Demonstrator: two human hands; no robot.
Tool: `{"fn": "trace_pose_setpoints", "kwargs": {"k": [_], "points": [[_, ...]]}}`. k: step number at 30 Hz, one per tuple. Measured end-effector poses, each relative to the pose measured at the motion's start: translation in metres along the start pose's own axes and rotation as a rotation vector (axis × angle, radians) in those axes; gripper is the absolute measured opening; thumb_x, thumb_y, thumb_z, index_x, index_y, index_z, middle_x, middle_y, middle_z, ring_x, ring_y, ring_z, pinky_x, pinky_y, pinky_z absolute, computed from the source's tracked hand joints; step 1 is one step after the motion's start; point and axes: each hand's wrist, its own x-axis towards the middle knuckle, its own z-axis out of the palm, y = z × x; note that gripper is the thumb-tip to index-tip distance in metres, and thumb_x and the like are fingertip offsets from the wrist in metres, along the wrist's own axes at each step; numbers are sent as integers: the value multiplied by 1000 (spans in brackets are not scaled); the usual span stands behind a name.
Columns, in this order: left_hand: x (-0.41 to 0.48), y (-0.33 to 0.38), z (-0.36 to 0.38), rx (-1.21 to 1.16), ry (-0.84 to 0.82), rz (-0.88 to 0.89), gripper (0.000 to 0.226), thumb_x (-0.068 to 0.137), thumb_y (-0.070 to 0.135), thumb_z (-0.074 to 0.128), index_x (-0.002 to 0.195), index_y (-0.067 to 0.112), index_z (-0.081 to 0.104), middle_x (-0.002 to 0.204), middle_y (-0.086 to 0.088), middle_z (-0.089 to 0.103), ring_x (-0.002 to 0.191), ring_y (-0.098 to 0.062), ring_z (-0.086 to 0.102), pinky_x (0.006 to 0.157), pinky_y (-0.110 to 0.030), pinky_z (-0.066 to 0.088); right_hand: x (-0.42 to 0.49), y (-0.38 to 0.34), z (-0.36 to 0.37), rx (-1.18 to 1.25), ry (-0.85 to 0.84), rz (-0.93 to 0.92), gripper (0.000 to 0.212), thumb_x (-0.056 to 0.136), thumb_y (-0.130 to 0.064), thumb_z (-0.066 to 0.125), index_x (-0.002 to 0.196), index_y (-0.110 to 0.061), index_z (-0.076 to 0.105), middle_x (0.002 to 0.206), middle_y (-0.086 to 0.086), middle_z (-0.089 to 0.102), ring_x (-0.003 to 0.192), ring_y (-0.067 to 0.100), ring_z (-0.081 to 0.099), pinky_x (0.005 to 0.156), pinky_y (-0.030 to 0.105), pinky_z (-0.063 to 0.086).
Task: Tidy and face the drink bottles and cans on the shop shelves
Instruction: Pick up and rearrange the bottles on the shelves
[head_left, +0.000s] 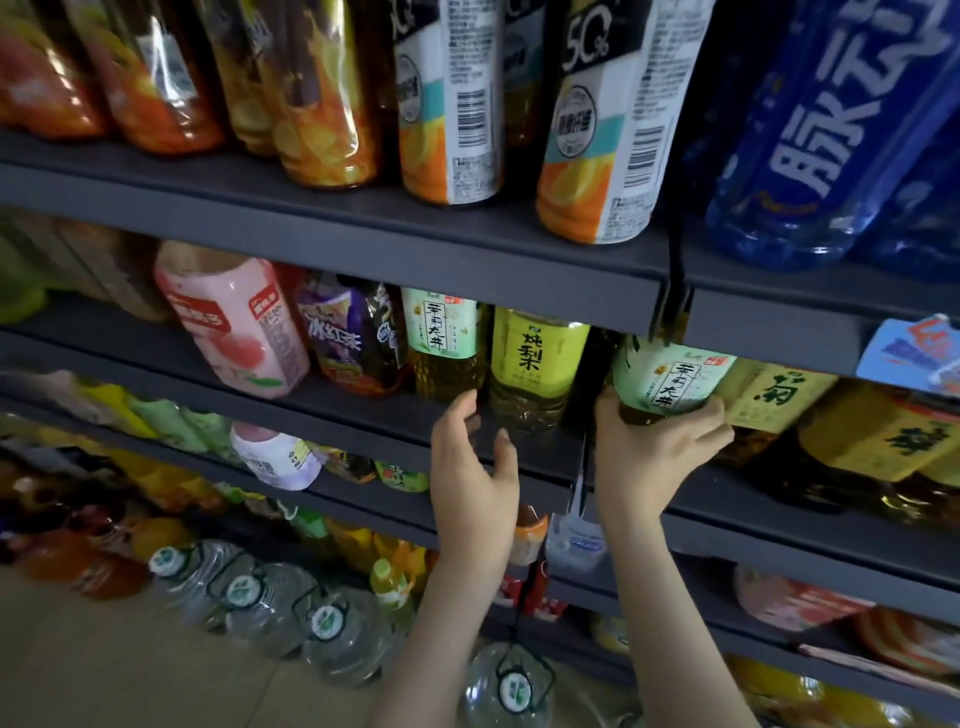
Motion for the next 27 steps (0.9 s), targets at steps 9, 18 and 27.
{"fn": "trace_pose_setpoints", "kwargs": {"k": [9,18,27], "points": [[-8,23,-2,97,33,-29,46,88,18,62,130,13,46,121,-1,52,110,-12,52,82,-6,36,11,-15,-8,-17,-7,21,82,61,-27,82,121,6,37,117,21,40,107,35,38,84,43,40],[-5,48,27,114,58,-107,72,81,31,70,139,8,33,135,-8,41,126,-22,41,95,-28,42,1,-3,-42,-36,-116,-269,61,52,-11,80,95,3,39,93,8,30,86,30,37,69,37,44],[30,47,52,82,28,-74,96,72,30,78,142,-3,22,137,-19,38,128,-33,36,103,-40,37,3,-2,-56,-72,-247,-110,75,56,-21,86,110,6,41,100,12,37,92,33,44,75,36,45]]}}
